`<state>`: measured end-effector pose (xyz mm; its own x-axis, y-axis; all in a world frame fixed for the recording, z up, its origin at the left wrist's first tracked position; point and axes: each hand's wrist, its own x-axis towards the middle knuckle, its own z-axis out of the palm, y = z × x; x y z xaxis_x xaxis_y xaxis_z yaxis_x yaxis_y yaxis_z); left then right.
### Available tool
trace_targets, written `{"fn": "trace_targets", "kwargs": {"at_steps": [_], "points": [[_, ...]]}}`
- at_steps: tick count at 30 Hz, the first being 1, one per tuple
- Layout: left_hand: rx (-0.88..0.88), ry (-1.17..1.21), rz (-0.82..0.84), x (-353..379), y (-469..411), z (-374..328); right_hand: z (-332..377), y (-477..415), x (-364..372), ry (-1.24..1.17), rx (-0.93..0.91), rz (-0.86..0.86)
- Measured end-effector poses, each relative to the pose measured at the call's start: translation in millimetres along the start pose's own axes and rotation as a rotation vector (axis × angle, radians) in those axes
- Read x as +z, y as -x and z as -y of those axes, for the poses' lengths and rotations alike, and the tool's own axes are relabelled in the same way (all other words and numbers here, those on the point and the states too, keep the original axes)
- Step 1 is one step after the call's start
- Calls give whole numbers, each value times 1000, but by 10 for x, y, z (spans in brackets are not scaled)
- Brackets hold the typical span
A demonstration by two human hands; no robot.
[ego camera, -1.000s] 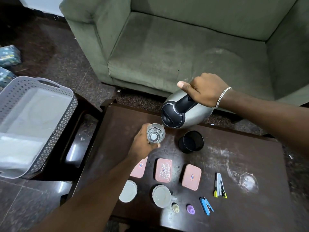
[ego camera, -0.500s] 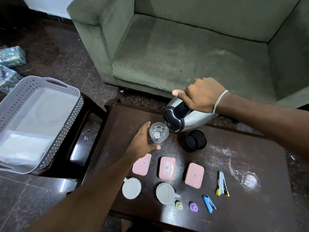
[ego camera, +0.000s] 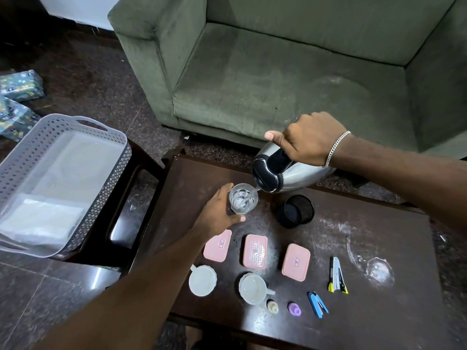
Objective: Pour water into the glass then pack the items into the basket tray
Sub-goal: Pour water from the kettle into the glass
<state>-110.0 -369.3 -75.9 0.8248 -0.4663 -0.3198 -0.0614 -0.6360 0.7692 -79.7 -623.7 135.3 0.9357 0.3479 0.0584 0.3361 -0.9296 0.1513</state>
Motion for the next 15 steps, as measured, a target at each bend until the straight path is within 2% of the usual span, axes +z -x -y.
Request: {"fn": "trace_targets", "kwargs": {"at_steps": [15], "points": [[41,23,-36,22,-9,-72,-8,-53,-49,79,-16,-17]]}}
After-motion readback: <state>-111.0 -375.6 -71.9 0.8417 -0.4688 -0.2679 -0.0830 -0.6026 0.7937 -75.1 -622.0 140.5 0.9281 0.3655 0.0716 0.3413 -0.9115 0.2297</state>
